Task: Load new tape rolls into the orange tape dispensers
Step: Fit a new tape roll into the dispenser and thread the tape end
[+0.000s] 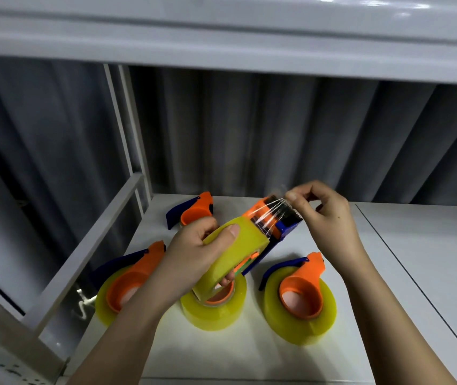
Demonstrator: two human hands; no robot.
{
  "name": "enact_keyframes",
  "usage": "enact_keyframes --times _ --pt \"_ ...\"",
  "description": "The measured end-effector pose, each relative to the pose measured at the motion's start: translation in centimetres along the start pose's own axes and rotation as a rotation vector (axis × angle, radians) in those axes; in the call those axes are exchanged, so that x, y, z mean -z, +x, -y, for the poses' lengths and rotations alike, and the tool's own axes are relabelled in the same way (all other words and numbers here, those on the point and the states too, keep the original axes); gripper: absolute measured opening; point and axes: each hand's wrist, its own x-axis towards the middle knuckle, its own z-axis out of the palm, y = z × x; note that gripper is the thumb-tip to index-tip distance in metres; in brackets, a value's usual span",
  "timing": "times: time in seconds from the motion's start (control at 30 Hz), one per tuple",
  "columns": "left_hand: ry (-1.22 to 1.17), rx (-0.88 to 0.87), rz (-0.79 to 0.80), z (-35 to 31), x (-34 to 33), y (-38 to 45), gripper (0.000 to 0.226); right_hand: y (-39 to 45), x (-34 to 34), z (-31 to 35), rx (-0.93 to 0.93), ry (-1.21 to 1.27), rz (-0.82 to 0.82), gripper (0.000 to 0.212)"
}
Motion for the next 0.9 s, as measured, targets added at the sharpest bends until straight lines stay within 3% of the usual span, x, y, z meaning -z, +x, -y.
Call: enact_keyframes --times 0.23,0.37,0.67,0.9 --pt "0.100 -0.110 -0.176 1.1 -1.0 -0.4 0.055 -0.1 0.1 -0.1 -0.078 -0.072 -0.062 0.012" --pt "0.171 -0.179 -0.278 1.5 -1.4 -0.7 0.060 0.0 0.4 -0.2 -0.176 0.017 -0.041 0.016" --pt "0.226 -0.196 -0.310 2.0 -2.1 -1.0 0.052 -0.5 0.0 0.1 -0.250 -0.035 -0.084 0.010" --pt "0.249 -0.143 -0.340 1.9 -2.5 -0.9 0.061 -0.5 0.3 0.4 -0.246 -0.153 -0.103 0.012"
